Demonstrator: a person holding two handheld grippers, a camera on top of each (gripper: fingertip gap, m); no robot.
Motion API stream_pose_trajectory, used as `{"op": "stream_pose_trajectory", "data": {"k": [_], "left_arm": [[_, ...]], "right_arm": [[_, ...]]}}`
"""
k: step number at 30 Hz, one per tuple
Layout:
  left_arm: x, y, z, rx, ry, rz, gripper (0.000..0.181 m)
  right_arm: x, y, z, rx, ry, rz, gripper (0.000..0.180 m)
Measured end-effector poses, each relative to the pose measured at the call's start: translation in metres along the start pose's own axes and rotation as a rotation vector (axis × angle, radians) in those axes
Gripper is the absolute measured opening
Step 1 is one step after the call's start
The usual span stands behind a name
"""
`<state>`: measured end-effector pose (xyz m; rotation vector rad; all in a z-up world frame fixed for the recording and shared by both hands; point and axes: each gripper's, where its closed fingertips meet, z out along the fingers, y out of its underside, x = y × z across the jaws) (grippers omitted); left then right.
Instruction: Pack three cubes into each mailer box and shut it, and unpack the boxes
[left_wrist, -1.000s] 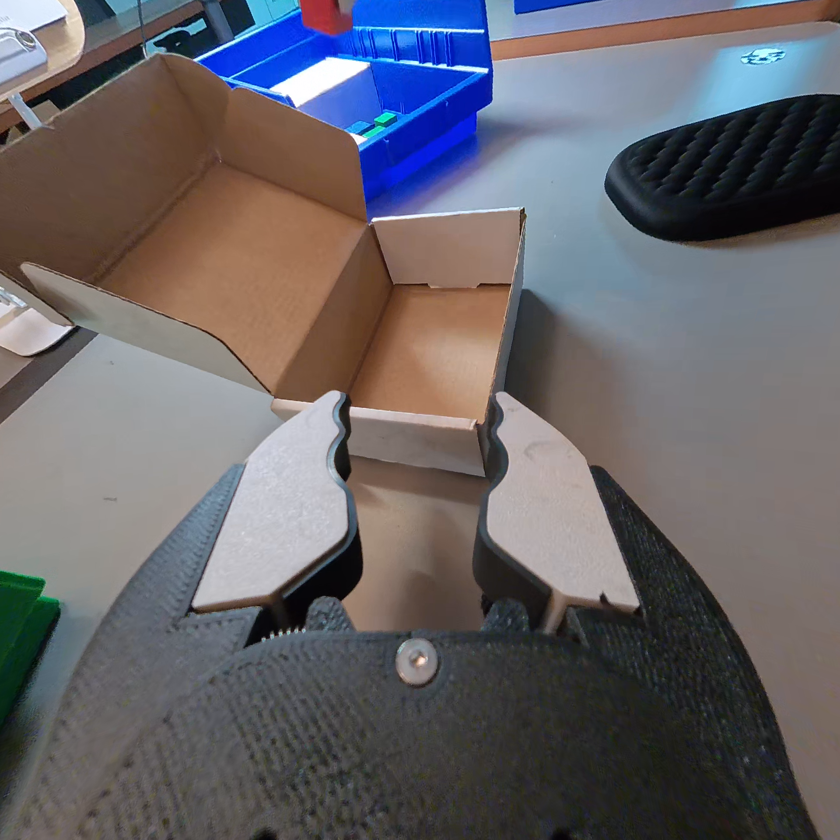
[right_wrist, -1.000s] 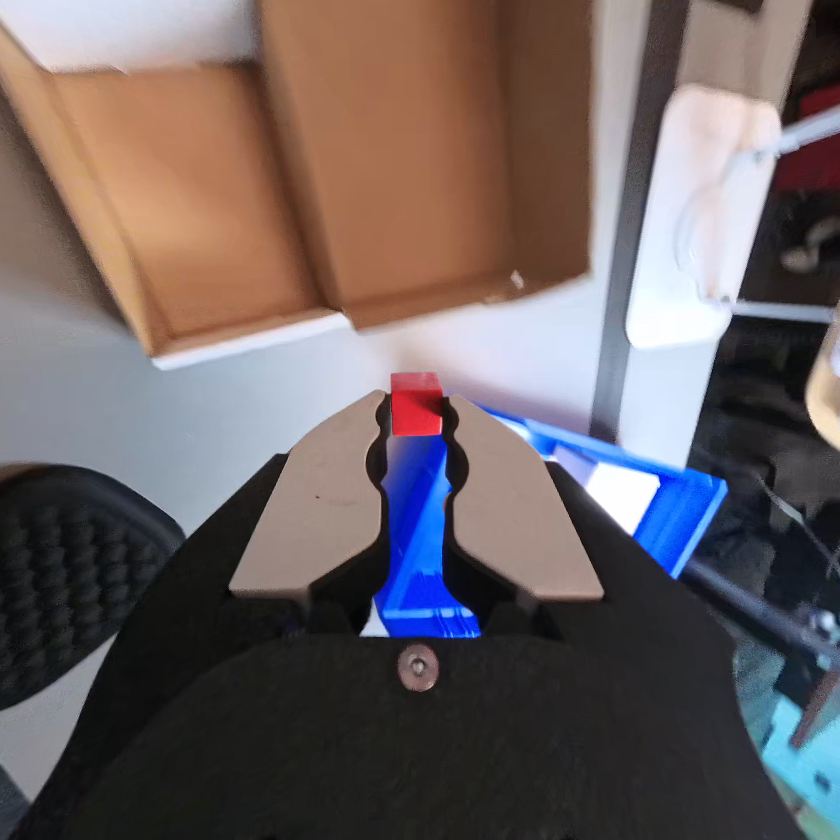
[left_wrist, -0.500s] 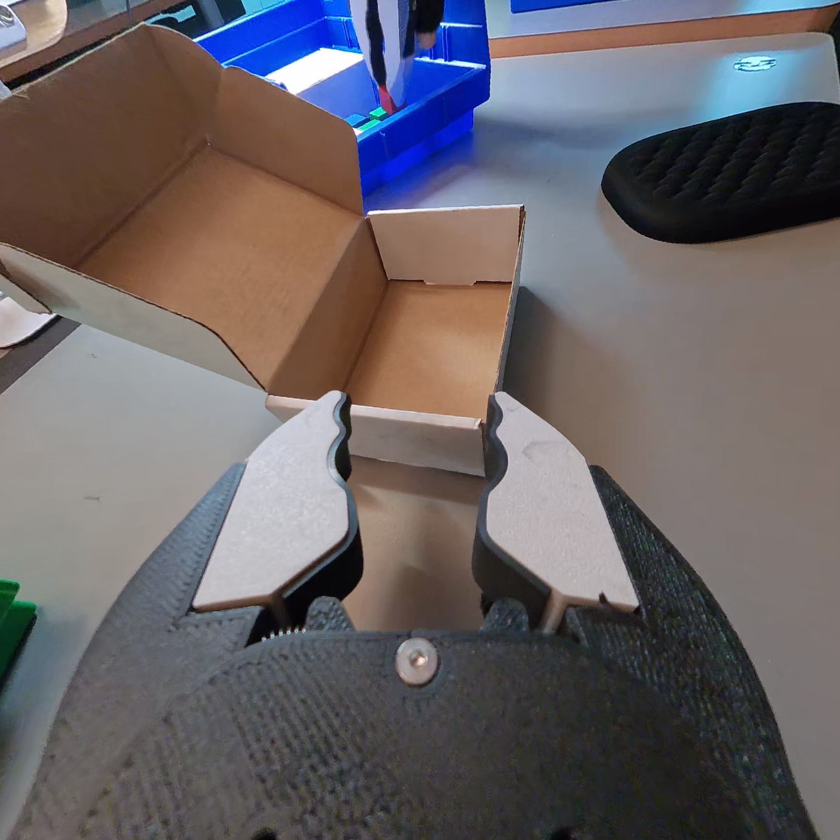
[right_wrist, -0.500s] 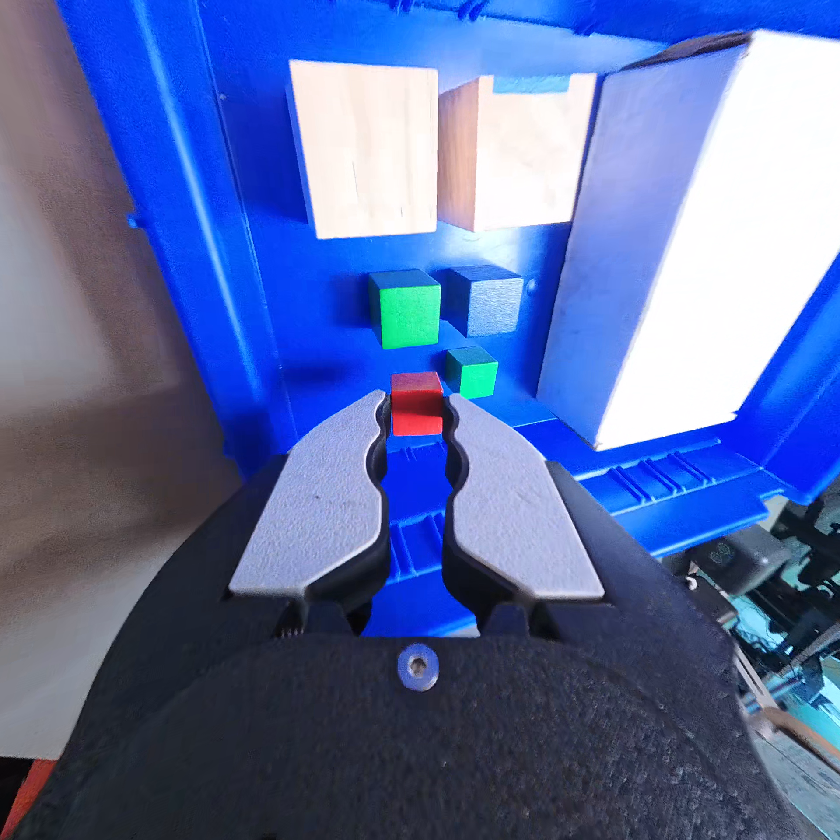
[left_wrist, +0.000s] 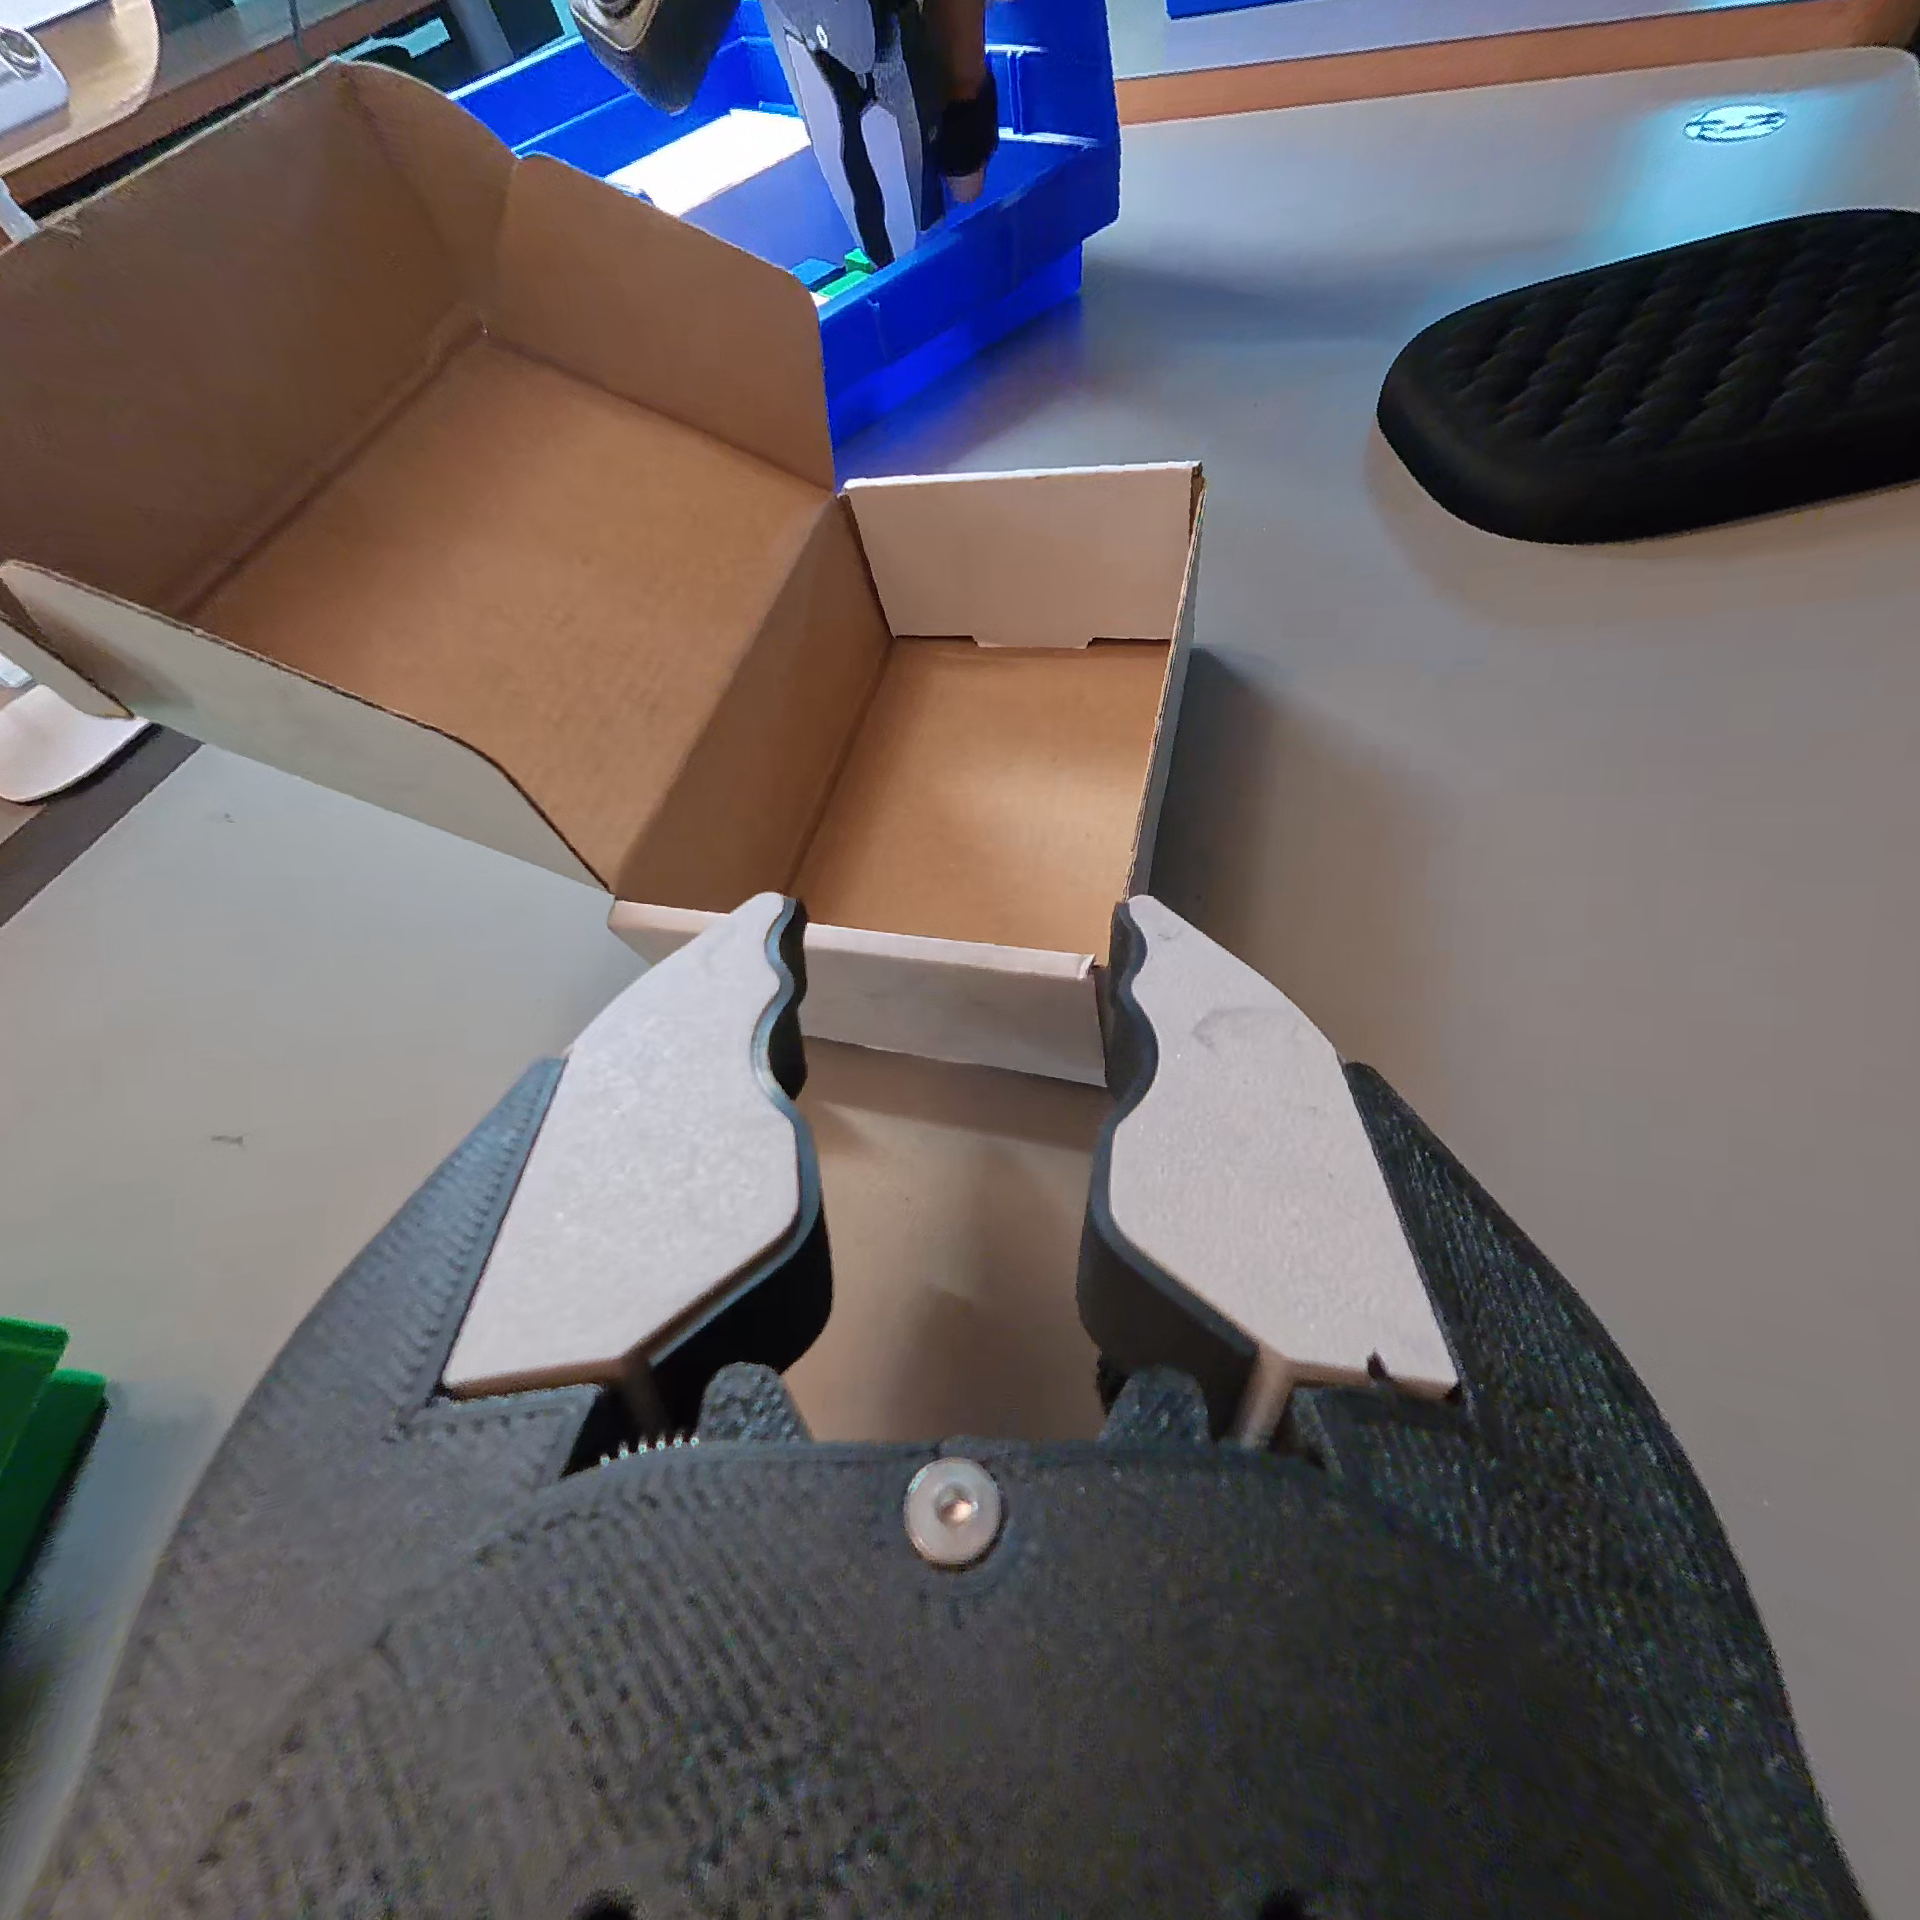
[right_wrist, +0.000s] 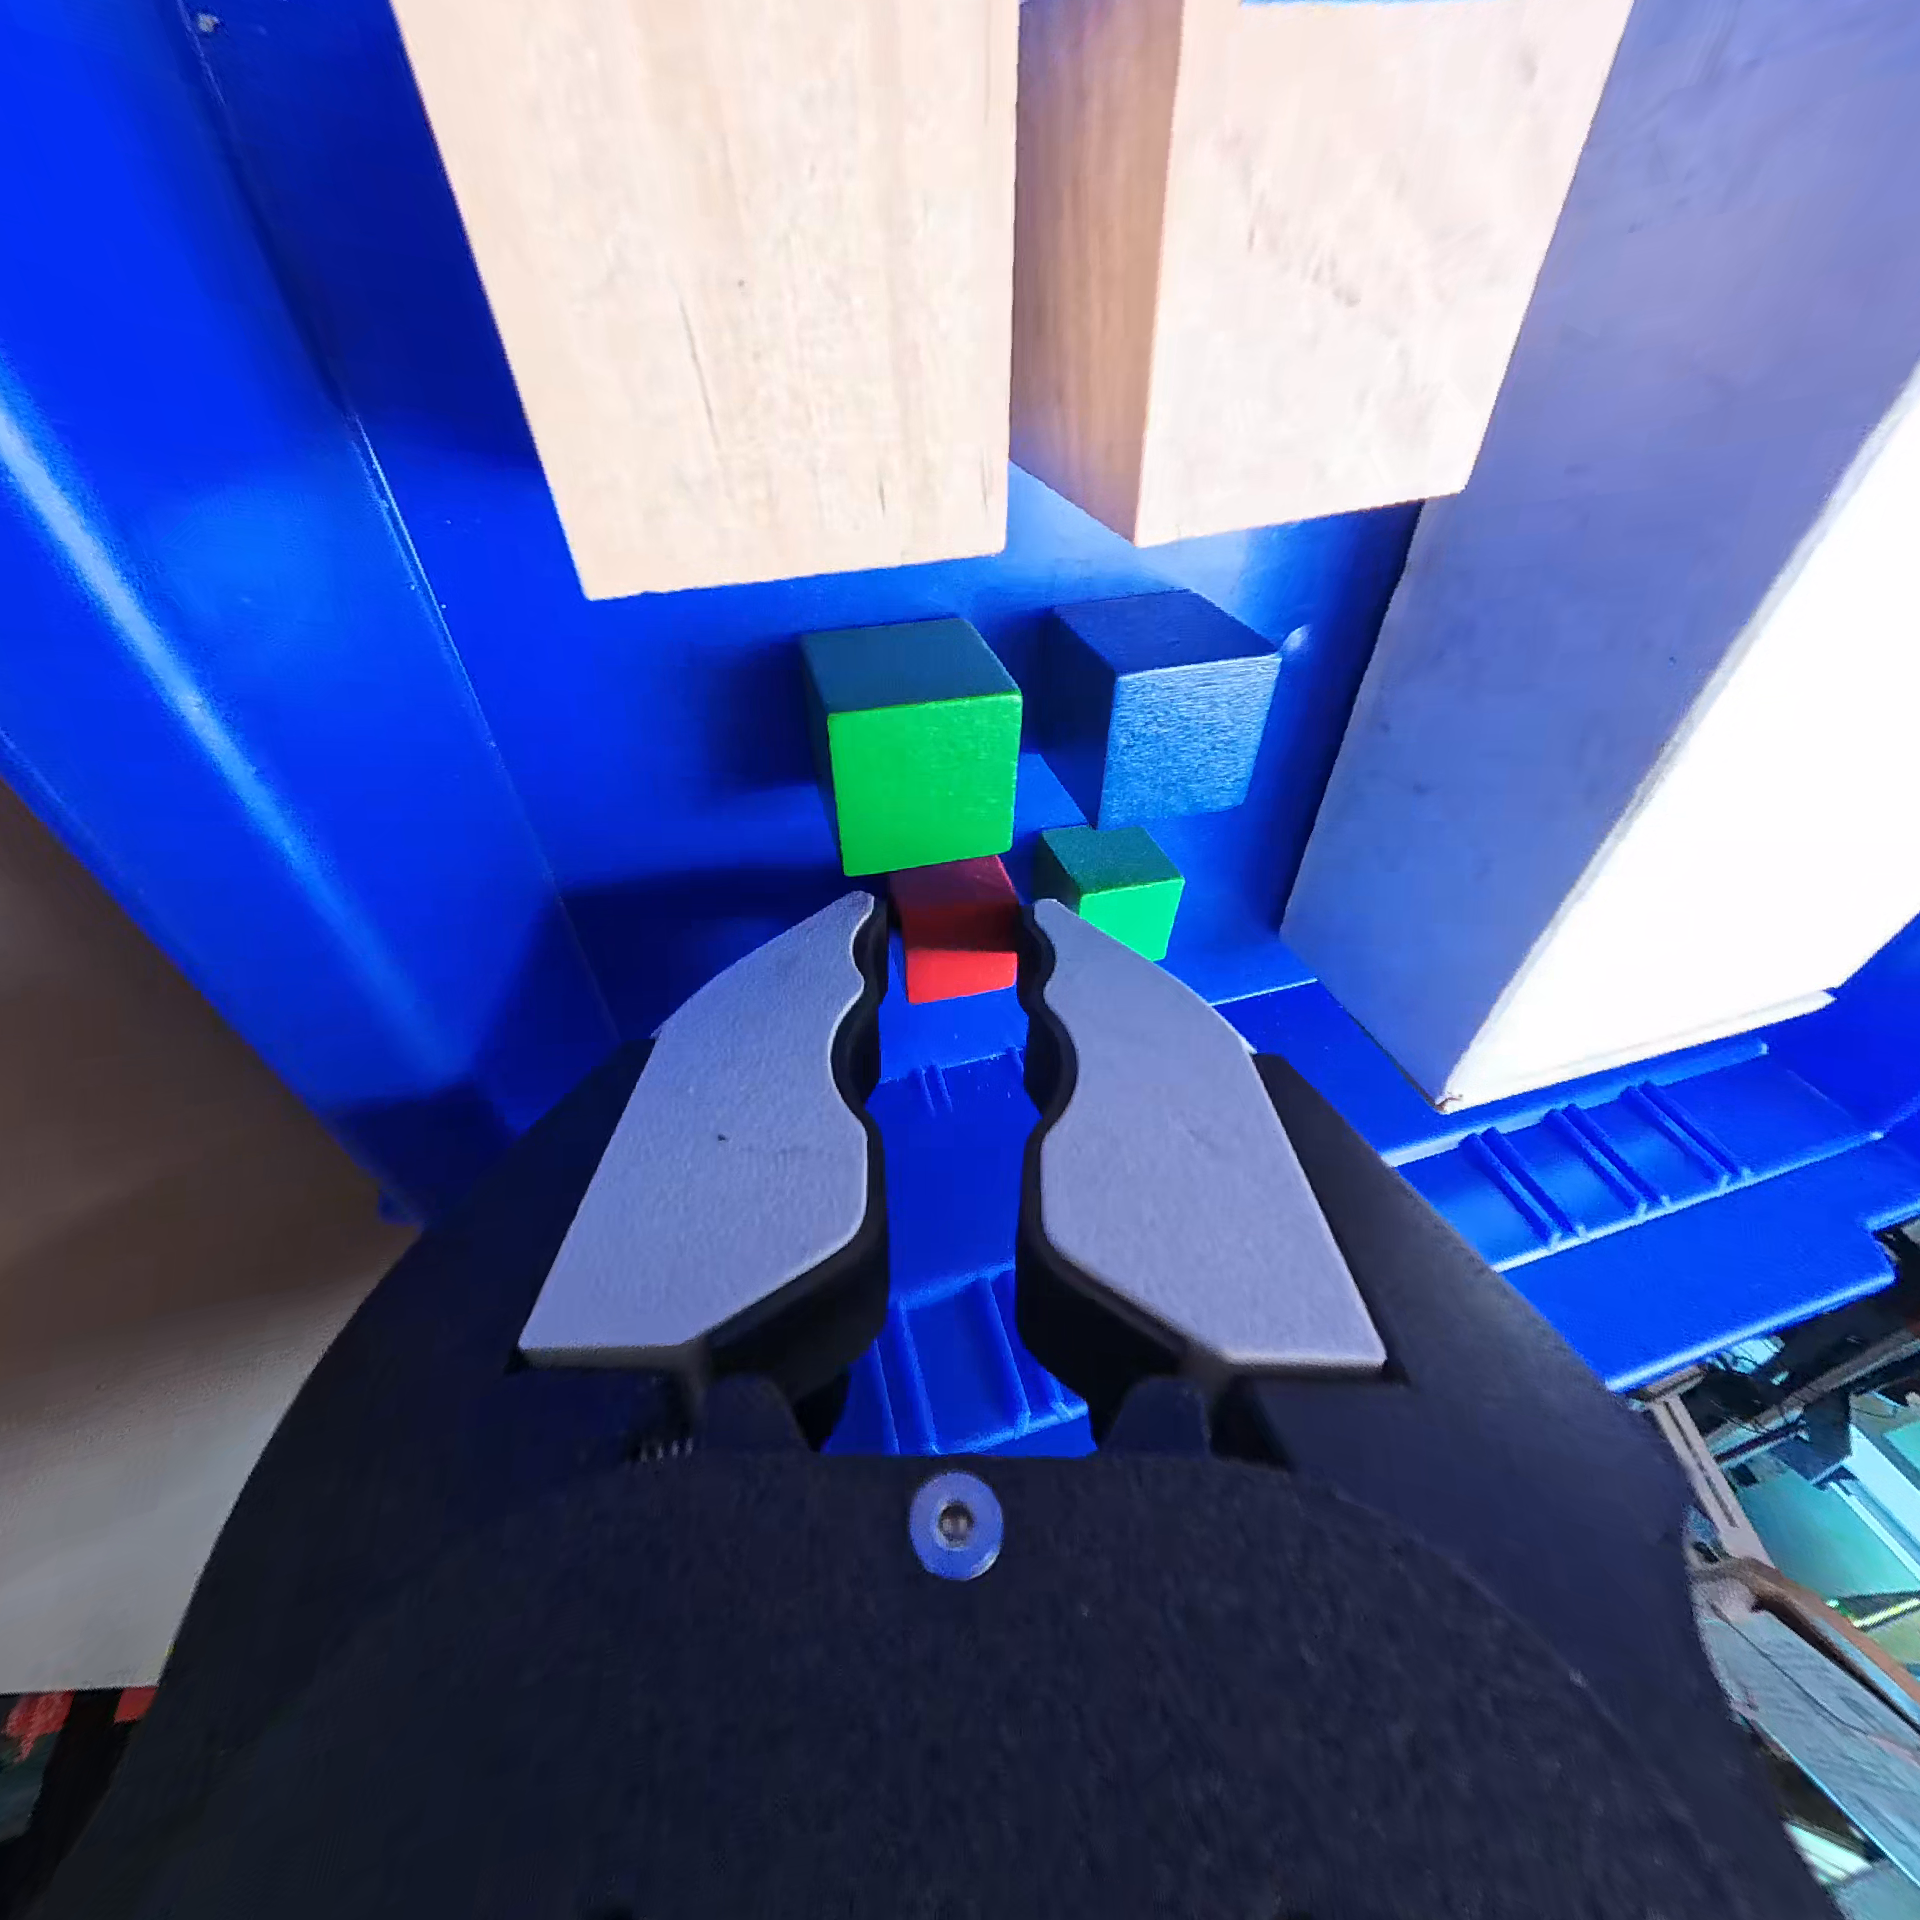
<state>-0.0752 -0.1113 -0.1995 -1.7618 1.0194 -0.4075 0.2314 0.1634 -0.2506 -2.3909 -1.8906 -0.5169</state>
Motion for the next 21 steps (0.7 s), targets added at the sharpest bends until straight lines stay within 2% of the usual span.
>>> {"op": "stream_pose_trajectory", "data": {"k": [3,6,9,14,18,21], "left_arm": [[-0.001,0.0,0.0,0.001,-0.002,-0.003,0.055],[-0.001,0.0,0.0,0.005,0.0,-0.01,0.055],[0.003,-0.004,-0.002,0.032,0.04,-0.035,0.058],[-0.009,-0.029,-0.017,0.186,0.097,-0.213,0.056],[-0.053,-0.034,-0.017,0.219,0.013,-0.368,0.047],[-0.086,-0.03,-0.008,0.166,-0.06,-0.506,0.044]], "right_arm": [[0.004,0.004,-0.003,-0.009,0.02,0.011,0.029],[0.006,-0.004,-0.024,0.075,0.046,0.029,0.032],[-0.002,-0.034,-0.066,0.342,0.03,0.077,0.035],[-0.051,-0.081,-0.139,0.843,-0.14,0.158,0.033],[-0.096,-0.111,-0.172,1.041,-0.224,0.176,0.03],[-0.115,-0.134,-0.177,1.083,-0.262,0.228,0.028]]}}
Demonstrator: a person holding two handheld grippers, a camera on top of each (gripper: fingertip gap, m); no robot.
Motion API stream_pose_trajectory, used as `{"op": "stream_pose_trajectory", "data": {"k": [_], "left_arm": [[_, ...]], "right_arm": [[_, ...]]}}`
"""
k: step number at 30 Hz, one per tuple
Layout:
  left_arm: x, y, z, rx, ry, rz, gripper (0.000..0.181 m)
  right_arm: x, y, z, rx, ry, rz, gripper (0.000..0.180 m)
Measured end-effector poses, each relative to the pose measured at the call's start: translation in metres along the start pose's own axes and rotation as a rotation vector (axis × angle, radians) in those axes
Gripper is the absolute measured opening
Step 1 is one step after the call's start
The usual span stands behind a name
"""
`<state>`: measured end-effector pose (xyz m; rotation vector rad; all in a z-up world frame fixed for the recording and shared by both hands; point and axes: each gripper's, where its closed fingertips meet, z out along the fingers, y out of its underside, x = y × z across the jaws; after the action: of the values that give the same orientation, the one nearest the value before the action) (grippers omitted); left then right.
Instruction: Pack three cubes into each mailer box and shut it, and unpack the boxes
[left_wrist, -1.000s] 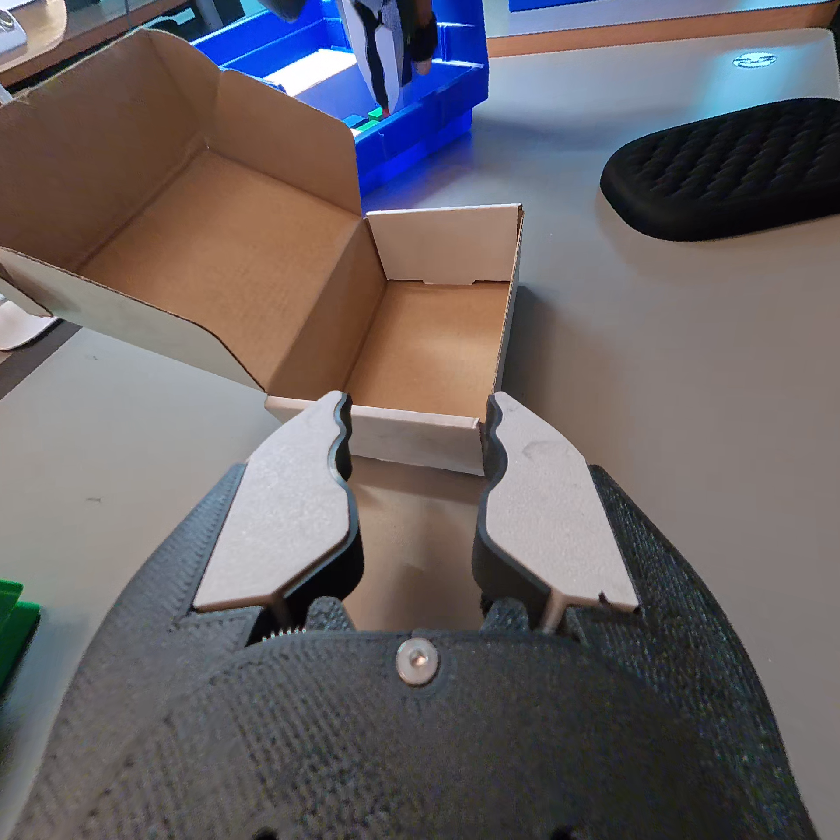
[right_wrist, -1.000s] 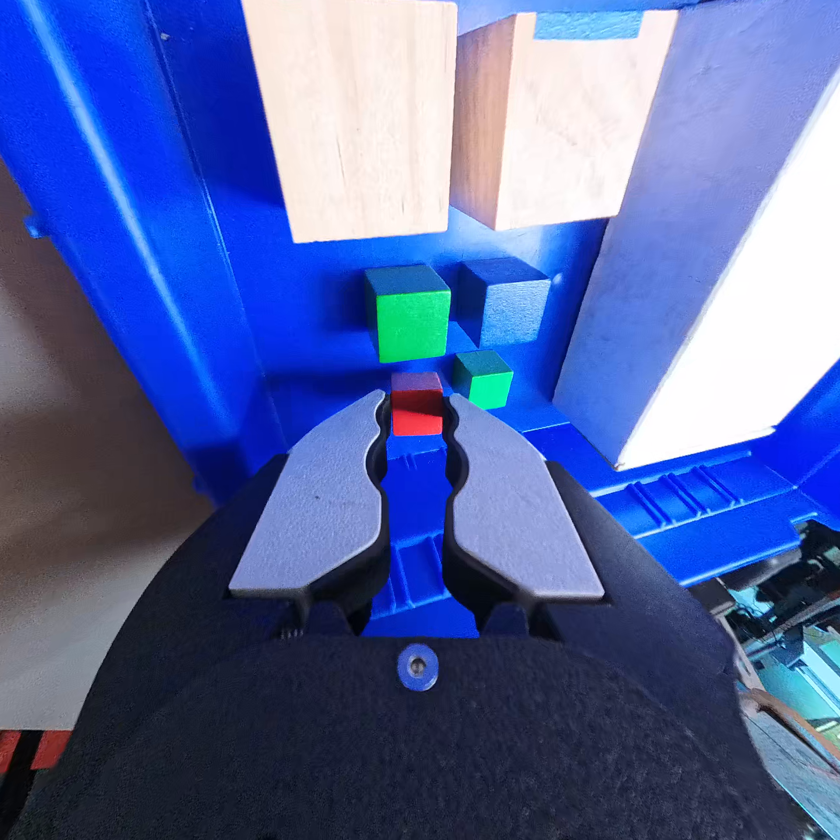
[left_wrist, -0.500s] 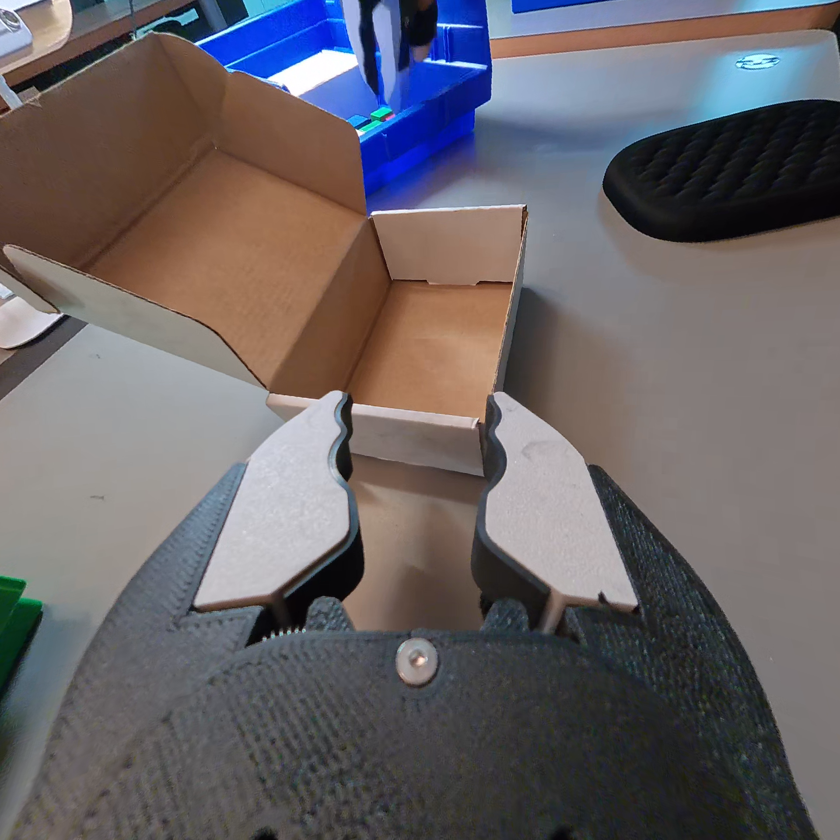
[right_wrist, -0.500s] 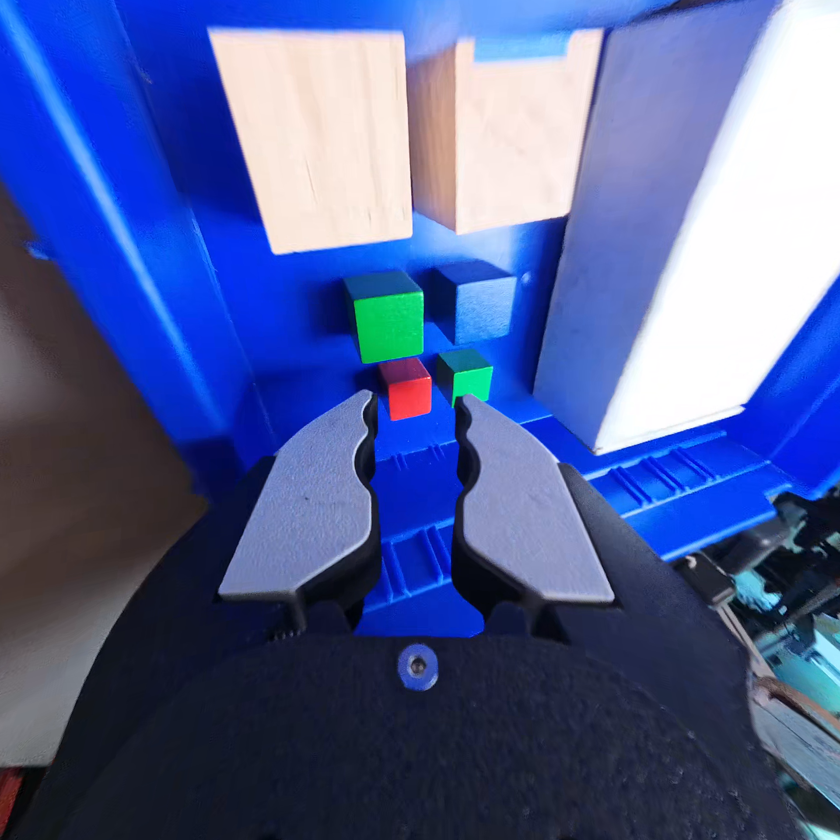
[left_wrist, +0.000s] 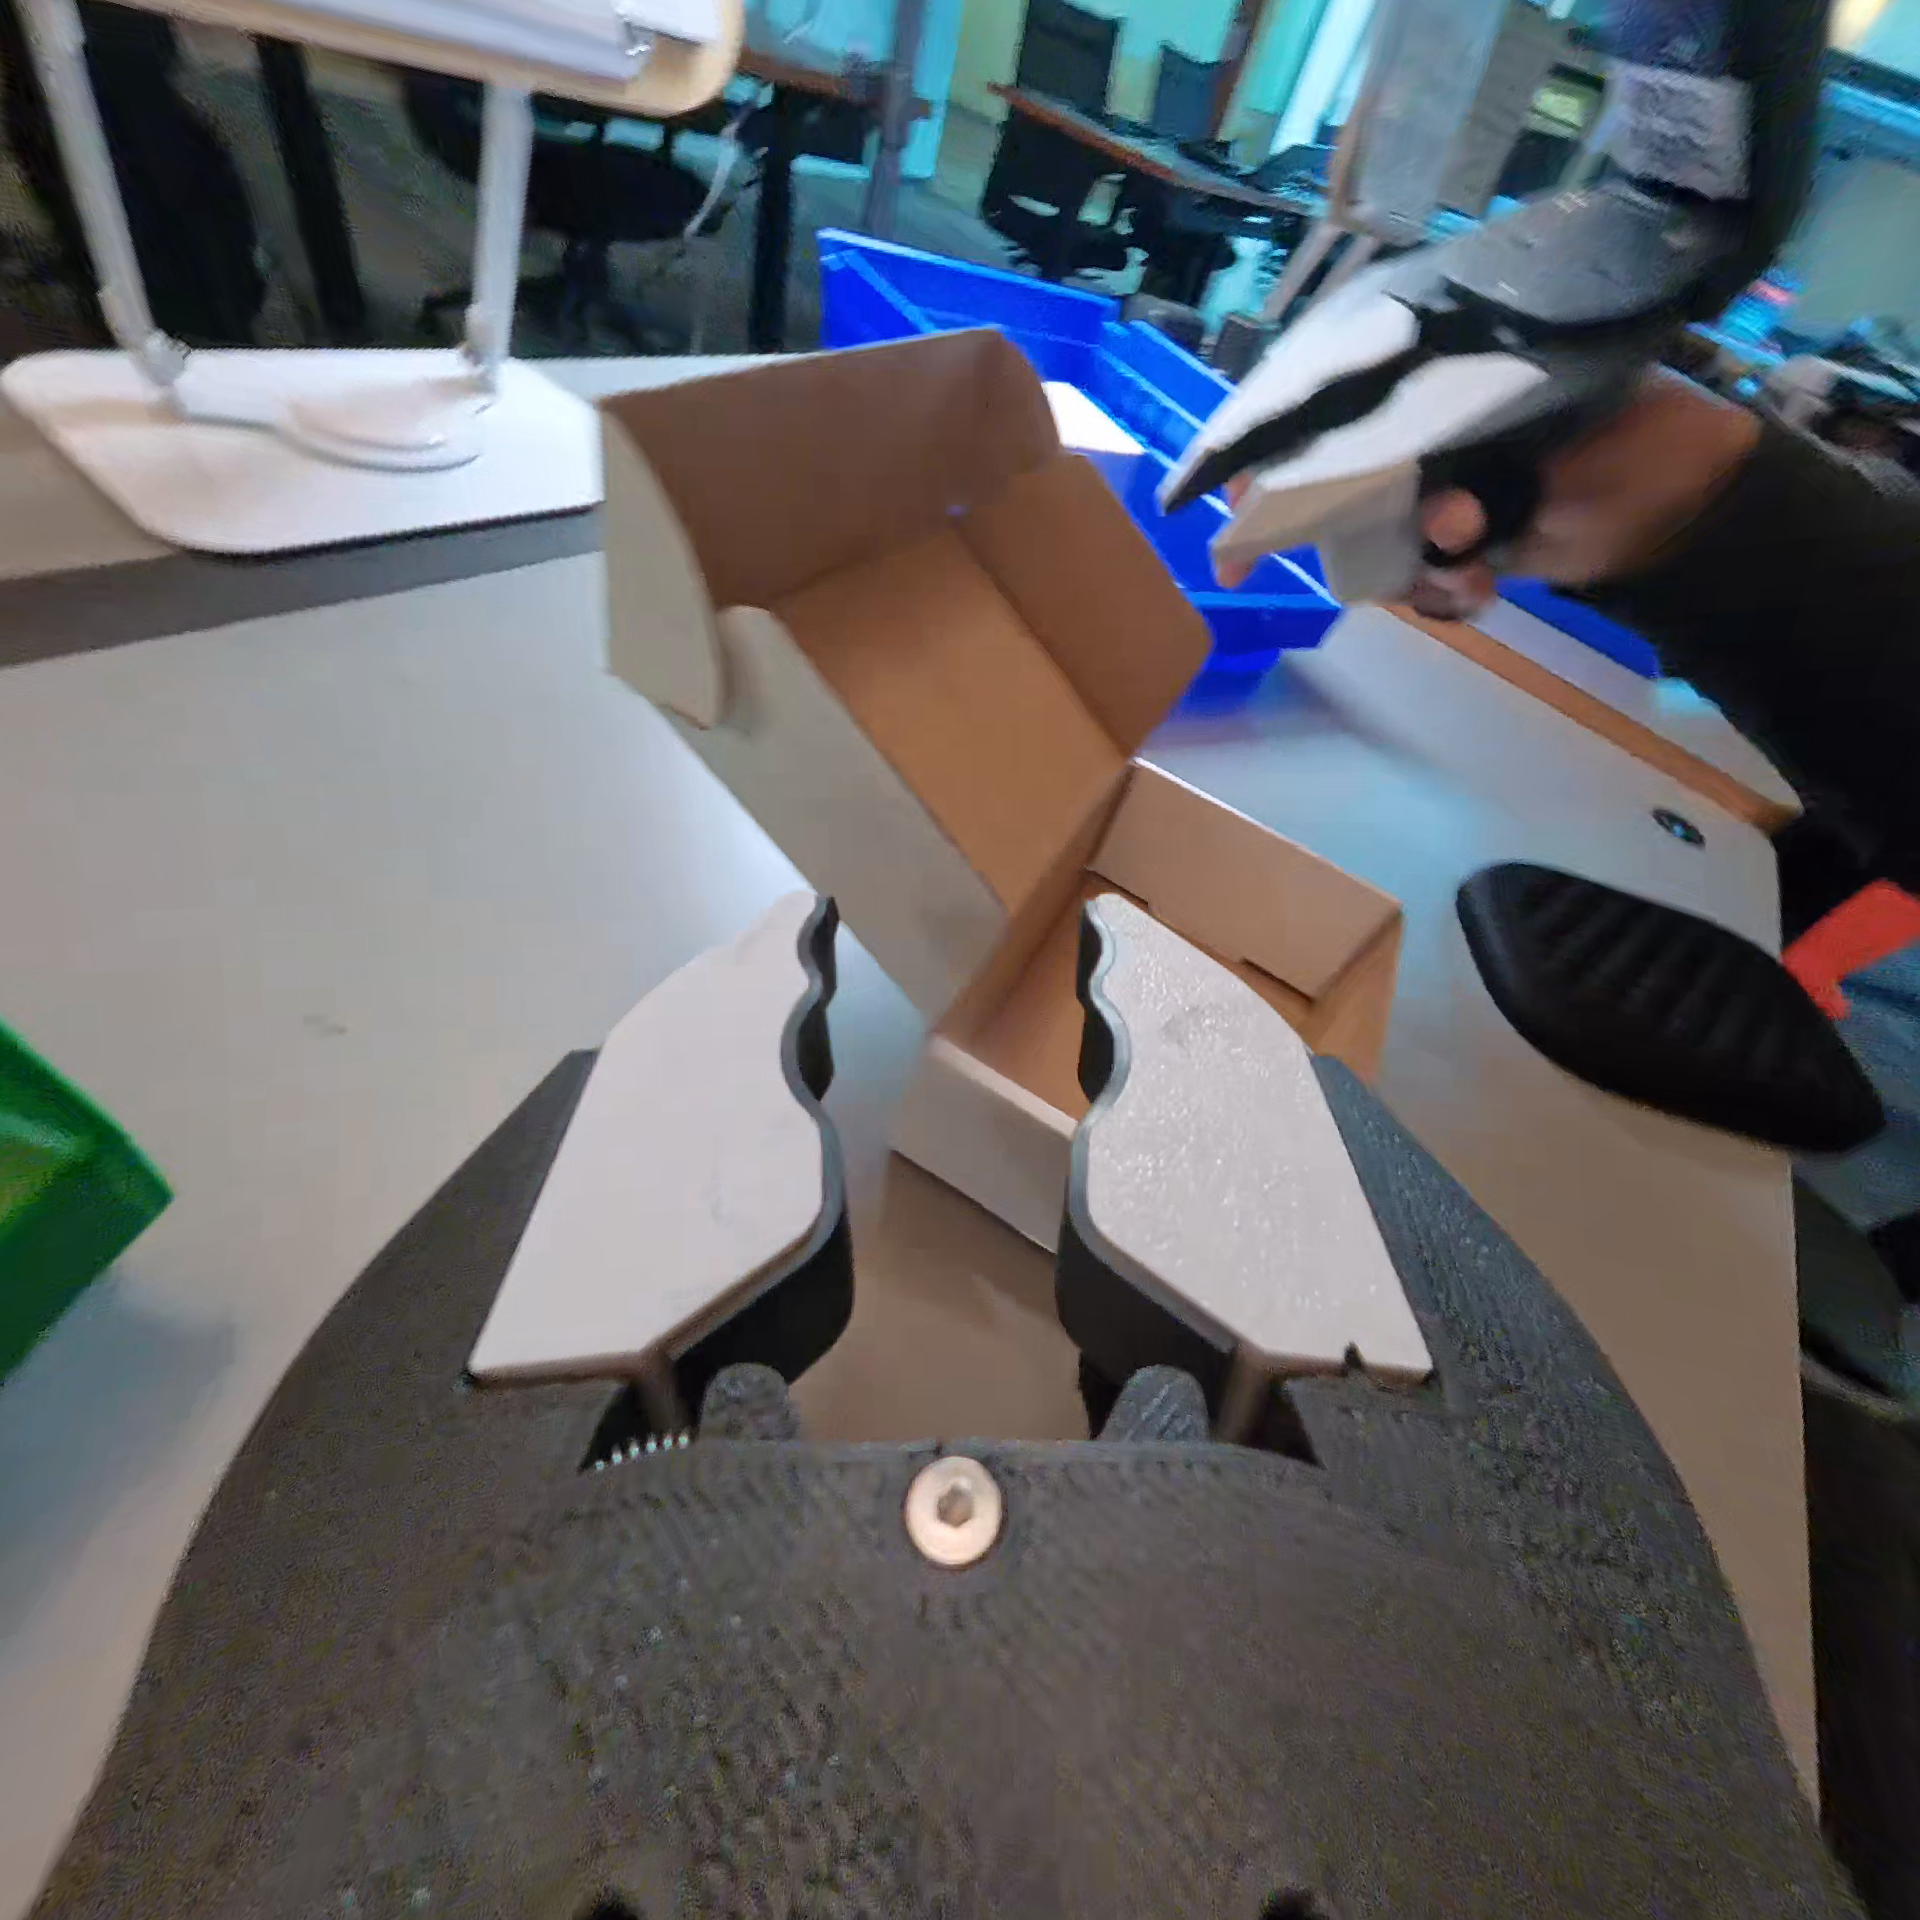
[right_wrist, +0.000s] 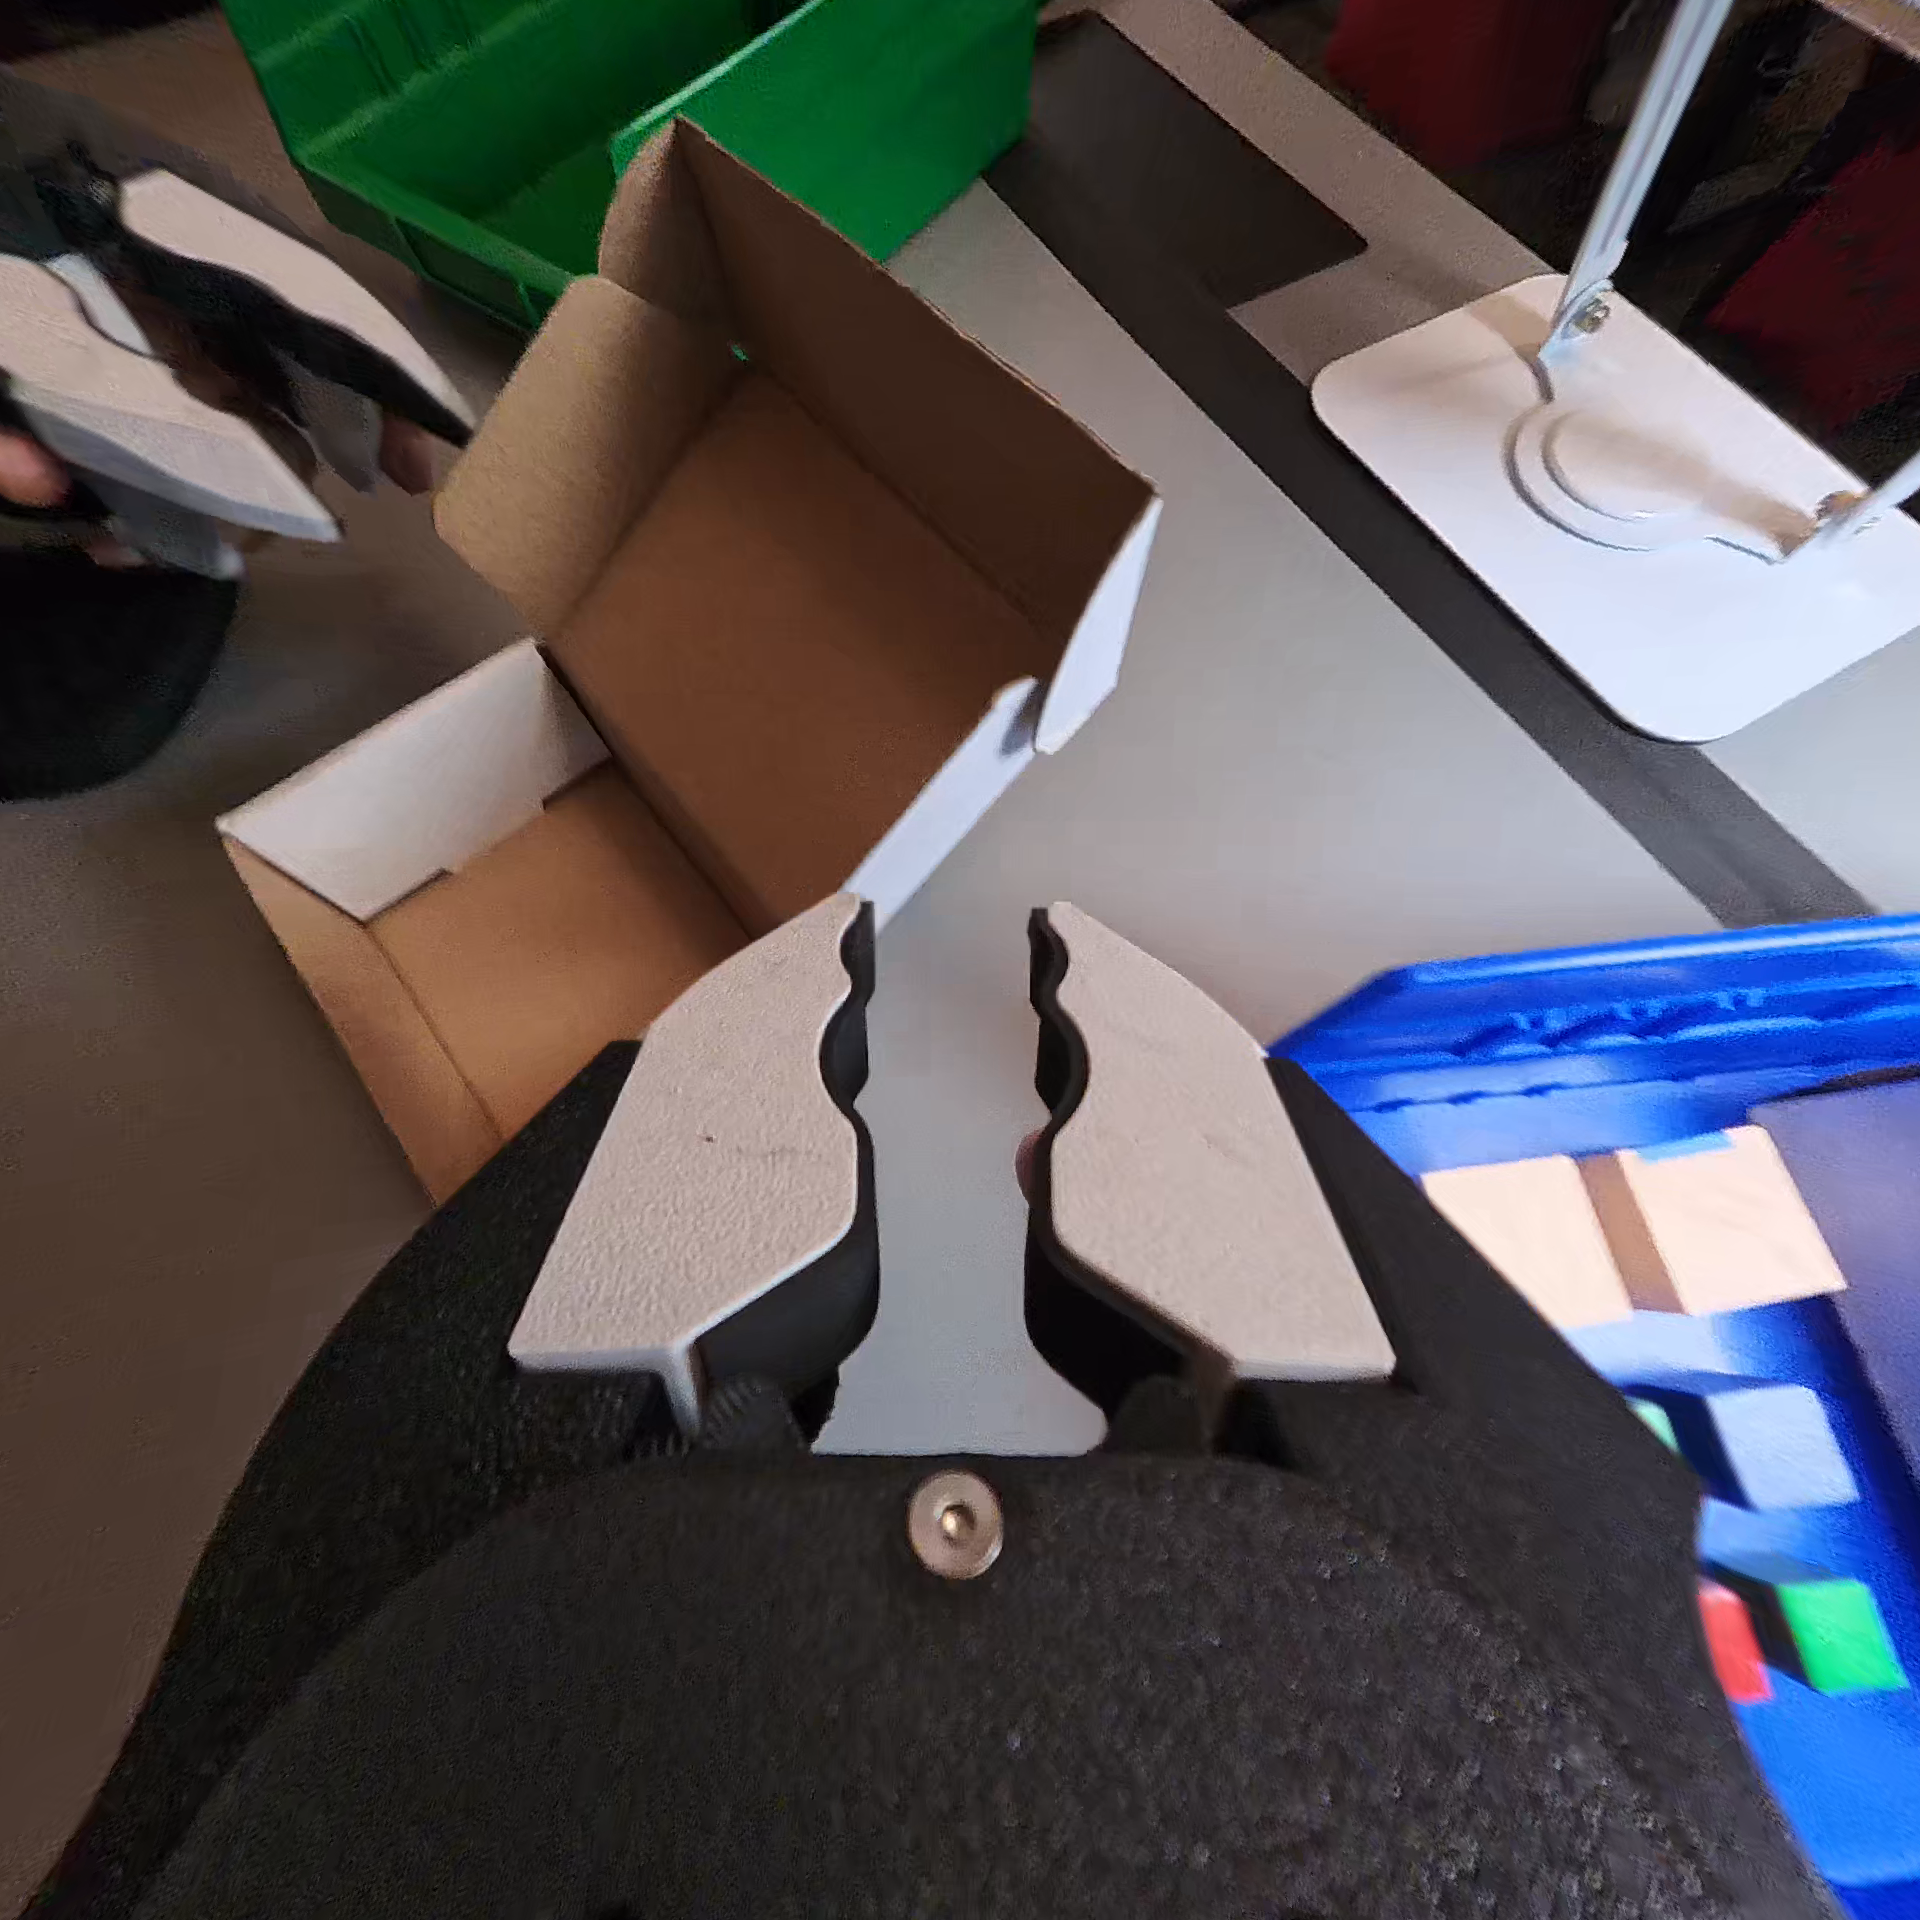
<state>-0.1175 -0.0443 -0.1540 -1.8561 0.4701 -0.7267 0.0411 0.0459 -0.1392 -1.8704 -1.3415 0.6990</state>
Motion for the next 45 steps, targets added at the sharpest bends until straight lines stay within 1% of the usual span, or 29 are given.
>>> {"op": "stream_pose_trajectory", "data": {"k": [2,4,7,8,10,13,15,17,22,24,25,28,32,35,37,38,40,42,45], "left_arm": [[-0.014,-0.006,0.008,-0.017,-0.035,-0.079,0.042],[-0.018,-0.009,0.017,-0.042,-0.016,-0.145,0.036],[-0.016,-0.008,0.028,-0.074,0.002,-0.159,0.029],[-0.014,-0.008,0.029,-0.072,0.002,-0.149,0.029],[-0.009,-0.008,0.027,-0.066,-0.003,-0.087,0.026],[0.012,-0.003,0.017,-0.047,0.021,0.111,0.025],[0.025,0.006,0.009,-0.033,0.032,0.243,0.023],[0.039,0.02,0.003,-0.073,0.076,0.304,0.022],[0.055,0.056,-0.002,-0.241,0.156,0.281,0.023],[0.06,0.069,-0.005,-0.325,0.198,0.255,0.031],[0.062,0.07,-0.007,-0.336,0.207,0.25,0.033],[0.064,0.064,-0.019,-0.307,0.207,0.296,0.038],[0.058,0.045,-0.035,-0.219,0.107,0.43,0.046],[0.073,0.026,-0.041,-0.148,0.073,0.557,0.05],[0.083,0.02,-0.04,-0.136,0.061,0.629,0.048],[0.086,0.021,-0.037,-0.151,0.049,0.653,0.044],[0.087,0.026,-0.032,-0.192,0.03,0.666,0.037],[0.088,0.033,-0.031,-0.224,0.034,0.641,0.036],[0.096,0.049,-0.035,-0.287,0.108,0.518,0.036]], "right_arm": [[-0.006,-0.004,0.013,0.025,-0.016,0.058,0.028],[-0.01,-0.006,0.023,0.034,-0.037,0.122,0.026],[-0.013,-0.001,0.032,0.039,-0.022,0.113,0.014],[-0.016,-0.001,0.032,0.059,-0.019,0.106,0.014],[-0.021,0.0,0.026,0.097,0.002,0.068,0.014],[-0.039,0.008,0.011,0.155,0.039,-0.057,0.015],[-0.059,0.015,0.0,0.201,0.031,-0.127,0.016],[-0.079,0.026,-0.007,0.21,0.001,-0.158,0.016],[-0.11,0.064,-0.004,0.095,-0.048,-0.192,0.018],[-0.114,0.072,-0.005,0.059,-0.063,-0.194,0.02],[-0.115,0.076,-0.005,0.039,-0.065,-0.195,0.024],[-0.114,0.079,-0.014,0.009,-0.008,-0.289,0.036],[-0.11,0.064,-0.031,0.051,0.116,-0.459,0.052],[-0.113,0.043,-0.041,0.107,0.196,-0.595,0.055],[-0.119,0.035,-0.041,0.112,0.205,-0.661,0.056],[-0.122,0.033,-0.039,0.103,0.205,-0.686,0.055],[-0.122,0.035,-0.034,0.075,0.225,-0.729,0.05],[-0.124,0.042,-0.031,0.033,0.22,-0.74,0.05],[-0.136,0.061,-0.029,-0.013,0.125,-0.667,0.051]]}}
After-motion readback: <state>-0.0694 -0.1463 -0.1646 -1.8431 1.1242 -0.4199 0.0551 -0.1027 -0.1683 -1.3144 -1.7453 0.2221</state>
